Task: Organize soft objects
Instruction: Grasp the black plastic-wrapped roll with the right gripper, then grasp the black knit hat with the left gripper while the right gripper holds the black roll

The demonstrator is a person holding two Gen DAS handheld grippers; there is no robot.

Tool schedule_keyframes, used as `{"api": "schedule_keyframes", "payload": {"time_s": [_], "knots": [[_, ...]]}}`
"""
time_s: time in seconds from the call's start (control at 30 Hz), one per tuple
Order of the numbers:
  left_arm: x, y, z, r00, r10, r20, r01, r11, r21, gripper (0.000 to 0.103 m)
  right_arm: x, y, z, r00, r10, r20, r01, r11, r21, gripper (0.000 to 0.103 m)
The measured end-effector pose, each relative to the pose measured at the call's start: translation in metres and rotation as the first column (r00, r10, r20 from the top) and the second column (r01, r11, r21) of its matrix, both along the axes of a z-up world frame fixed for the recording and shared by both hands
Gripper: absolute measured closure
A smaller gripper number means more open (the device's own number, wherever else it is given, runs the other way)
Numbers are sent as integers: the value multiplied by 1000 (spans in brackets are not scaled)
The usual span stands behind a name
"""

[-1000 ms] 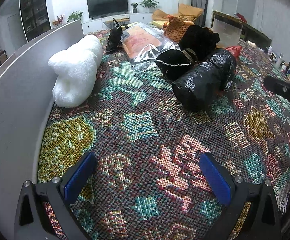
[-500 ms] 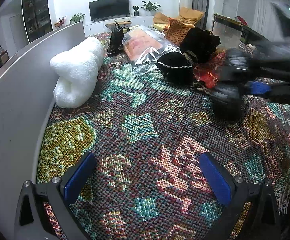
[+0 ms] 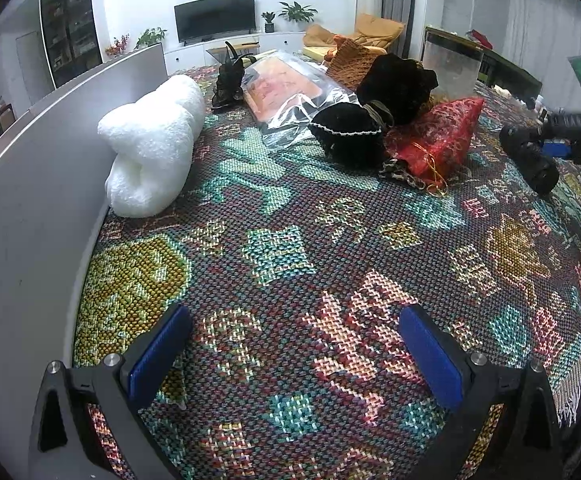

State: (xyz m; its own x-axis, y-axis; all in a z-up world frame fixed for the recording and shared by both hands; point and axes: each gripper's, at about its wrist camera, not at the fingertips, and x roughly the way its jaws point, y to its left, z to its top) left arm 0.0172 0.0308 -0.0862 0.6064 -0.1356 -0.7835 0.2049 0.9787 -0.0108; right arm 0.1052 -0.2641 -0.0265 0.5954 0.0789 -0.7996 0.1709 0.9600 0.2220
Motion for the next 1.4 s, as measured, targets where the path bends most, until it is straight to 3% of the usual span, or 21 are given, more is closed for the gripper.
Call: {"api": "schedule_keyframes", "payload": {"time_s": [0.07,0.13,0.23,0.37,0.5,0.6,0.73,0.8,0.83,0.97,1.03,1.1,1.2,1.27,1.3,1.33,1.37,1.4], "knots": [[-1,0,-1,1000,-2,4,2,1000,-1,0,-21,-27,-1,985,-160,64,148,975,165,30],[-1,-1,-1,1000,1,6,-1,1000,1,0,-40,-34,-4,972,-218,84,194,954,227,30],[1,-2,-1,1000,7,-4,-7,1000,6,0,-68,-22,-8,968,-235,93,216,960,176,28],[15,-12,6,999,-36,-35,36,999,21,0,-80,-5,-9,973,-214,89,196,965,174,28],[42,-31,30,996,-88,19,88,996,28,0,-77,-1,-12,978,-194,79,181,972,148,27],[80,-49,50,990,-123,70,121,992,36,1,-73,-9,-23,973,-226,38,216,959,183,27],[129,-72,45,987,-153,37,151,986,68,24,-83,-25,-28,958,-284,39,266,930,253,27],[143,-79,35,981,-192,-14,192,981,41,41,-85,-28,-28,954,-296,44,275,924,264,27],[145,-80,32,975,-219,-39,219,976,2,62,-86,-28,-28,954,-295,45,273,924,268,27],[138,-69,38,977,-186,-109,176,980,-95,71,-84,-25,-22,971,-234,55,210,935,286,26],[125,-49,46,967,-153,-205,115,975,-190,73,-70,-15,-11,990,-130,45,118,970,212,26],[109,-35,52,950,-150,-275,96,975,-202,73,-54,-10,-1,998,-50,26,45,985,164,26],[91,-25,48,943,-129,-307,96,988,-123,73,-19,-3,3,992,71,-101,-57,989,133,26],[93,-24,38,943,-115,-311,92,992,-87,62,4,6,-6,969,156,-192,-132,982,132,27],[93,-24,33,946,-103,-306,88,994,-62,57,8,12,-11,955,175,-238,-159,984,85,30],[94,-24,31,949,-87,-304,82,996,-32,49,14,16,-14,943,173,-283,-177,984,10,56],[93,-26,29,953,-79,-294,79,997,-10,42,16,16,-17,940,163,-300,-182,983,-36,65],[90,-26,29,955,-78,-285,80,997,-3,38,21,15,-16,939,169,-301,-189,981,-39,65]]}}
